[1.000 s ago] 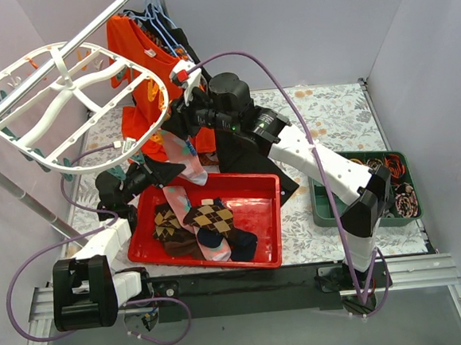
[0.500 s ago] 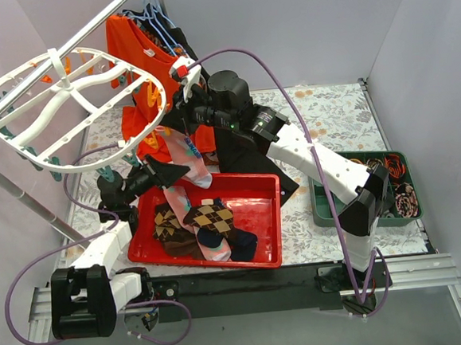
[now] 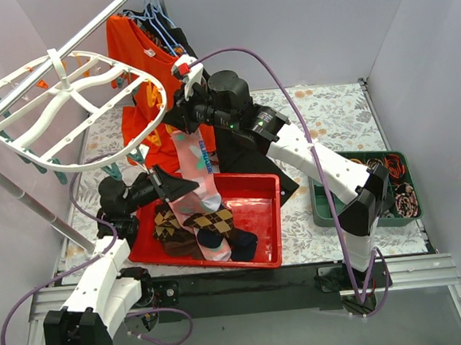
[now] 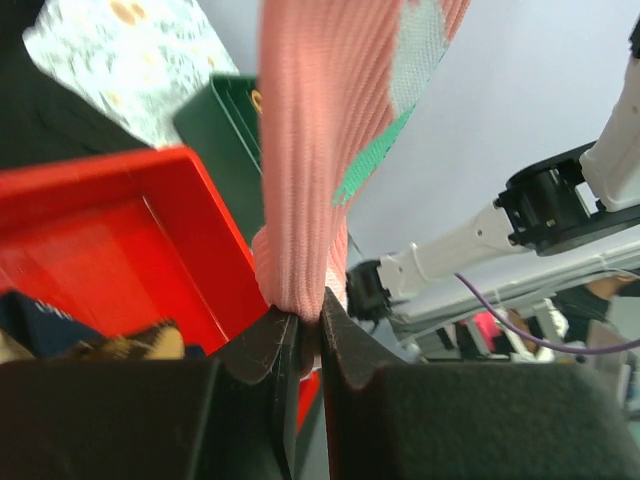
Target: Remove the socks clipped to the hanger
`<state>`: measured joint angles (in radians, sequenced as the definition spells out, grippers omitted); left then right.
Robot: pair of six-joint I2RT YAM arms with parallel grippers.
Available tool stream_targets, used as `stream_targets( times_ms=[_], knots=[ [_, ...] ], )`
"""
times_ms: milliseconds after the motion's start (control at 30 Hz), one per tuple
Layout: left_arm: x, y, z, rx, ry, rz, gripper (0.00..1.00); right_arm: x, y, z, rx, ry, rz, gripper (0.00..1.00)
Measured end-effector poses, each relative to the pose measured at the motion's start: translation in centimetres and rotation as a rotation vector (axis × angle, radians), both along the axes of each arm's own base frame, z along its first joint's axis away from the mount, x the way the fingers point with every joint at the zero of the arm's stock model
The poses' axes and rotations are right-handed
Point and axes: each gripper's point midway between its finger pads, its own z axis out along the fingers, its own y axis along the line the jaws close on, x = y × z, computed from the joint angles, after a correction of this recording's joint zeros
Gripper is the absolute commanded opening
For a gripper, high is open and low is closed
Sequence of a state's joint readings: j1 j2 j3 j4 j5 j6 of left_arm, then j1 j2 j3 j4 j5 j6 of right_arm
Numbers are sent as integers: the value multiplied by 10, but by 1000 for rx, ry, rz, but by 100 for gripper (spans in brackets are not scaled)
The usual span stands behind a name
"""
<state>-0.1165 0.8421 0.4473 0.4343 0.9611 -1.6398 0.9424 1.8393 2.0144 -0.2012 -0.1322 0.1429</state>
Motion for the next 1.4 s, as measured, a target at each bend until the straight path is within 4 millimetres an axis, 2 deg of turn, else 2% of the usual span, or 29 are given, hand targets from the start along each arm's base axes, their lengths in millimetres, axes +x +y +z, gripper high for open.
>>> stream_targets(
  times_ms=[300,433,533,567,600,667,733,867,1033,1100,1233,1300,1333,1367,1400],
  knots=[
    [-27,-9,-25,14,177,-95,0,3,-3,4,-2,0,-24,1],
    [-33,-8,-50,70,268,-85,1,4,-4,2,-8,3,-32,1],
    [-35,-4,-77,118,413,-29,5,5,-5,1,-10,7,-41,1],
    [-37,-2,-85,130,461,-12,8,5,-5,1,-10,8,-43,1],
    [-39,0,-92,142,503,7,16,5,-5,1,-9,11,-44,1],
    [-41,5,-106,165,580,54,25,5,-5,1,-9,13,-46,1],
    [-42,10,-117,190,638,104,46,5,-5,0,-11,17,-48,1],
    [-39,22,-131,247,737,219,53,6,-6,-1,-11,29,-57,5],
    [-23,35,-117,283,724,342,61,9,-8,-5,-12,58,-87,23],
    [-17,40,-110,287,704,382,72,9,-9,-8,-16,74,-96,29],
    [-11,42,-103,285,671,405,74,8,-10,-15,-30,98,-102,56],
    [-9,41,-100,282,660,404,74,8,-11,-18,-37,111,-106,62],
    [-7,41,-98,280,654,401,74,8,-12,-19,-40,117,-110,69],
    [-6,40,-96,278,648,398,75,8,-13,-20,-41,123,-114,70],
    [-4,40,-94,275,642,397,75,7,-14,-20,-43,128,-116,76]
  ],
)
